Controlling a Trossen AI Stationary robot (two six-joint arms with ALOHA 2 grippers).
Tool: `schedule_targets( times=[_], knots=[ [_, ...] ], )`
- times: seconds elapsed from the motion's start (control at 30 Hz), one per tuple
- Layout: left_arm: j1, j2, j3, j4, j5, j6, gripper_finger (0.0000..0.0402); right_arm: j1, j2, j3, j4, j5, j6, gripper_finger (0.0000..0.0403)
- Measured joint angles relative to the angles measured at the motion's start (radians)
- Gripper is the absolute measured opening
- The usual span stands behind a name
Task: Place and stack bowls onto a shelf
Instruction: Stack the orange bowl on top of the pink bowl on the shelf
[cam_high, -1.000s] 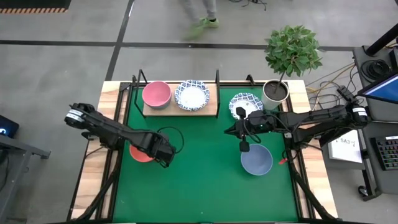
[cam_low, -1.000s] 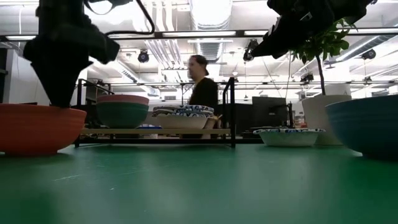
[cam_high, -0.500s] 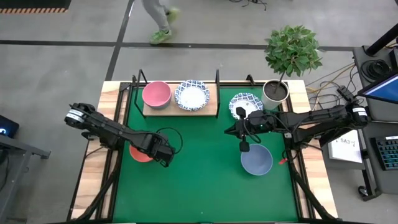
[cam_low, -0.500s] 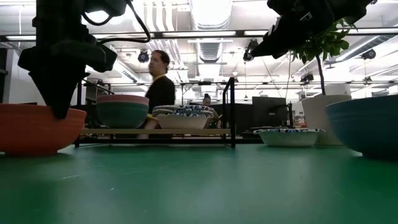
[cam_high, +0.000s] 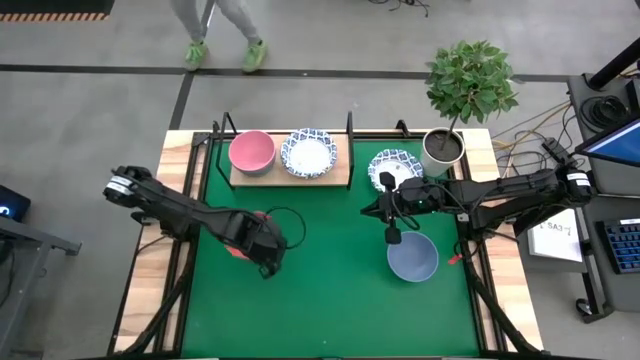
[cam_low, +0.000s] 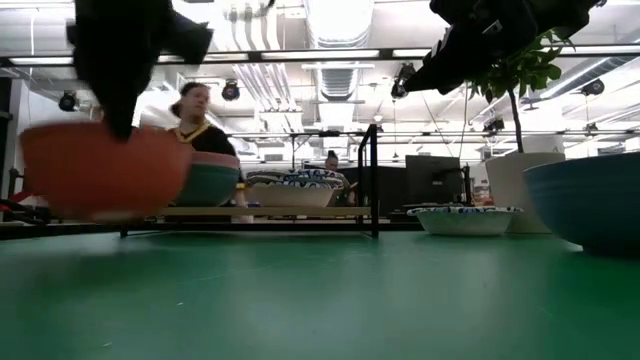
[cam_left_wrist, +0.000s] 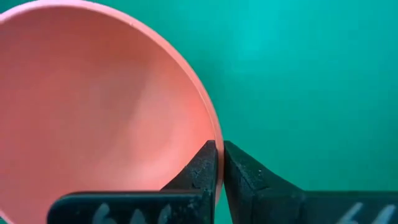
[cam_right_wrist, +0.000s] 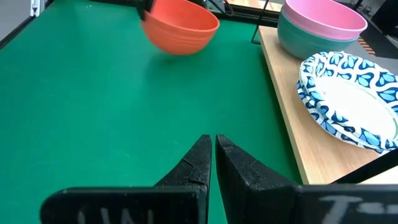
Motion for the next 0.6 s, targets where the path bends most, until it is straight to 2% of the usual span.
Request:
schedule_targets(
  times=[0.13,0.27,0.47,0.6],
  knots=[
    [-0.027,0.000,0.138,-0.013,-0.028,0.281,0.0001,0.000,0.000,0.000,0.000,0.000,-0.008,0.0013],
    [-0.021,0.000,0.273,-0.091,-0.135,0.501,0.0001,0.000,0.000,0.000,0.000,0.000,-0.007,0.0013],
    [0.043,0.000,0.429,-0.366,-0.356,0.626,0.0001,0.000,0.000,0.000,0.000,0.000,0.000,0.0013],
    [0.145,-0.007,0.458,-0.443,-0.401,0.701,0.0000,0.000,0.000,0.000,0.000,0.000,0.007,0.0013]
  ],
)
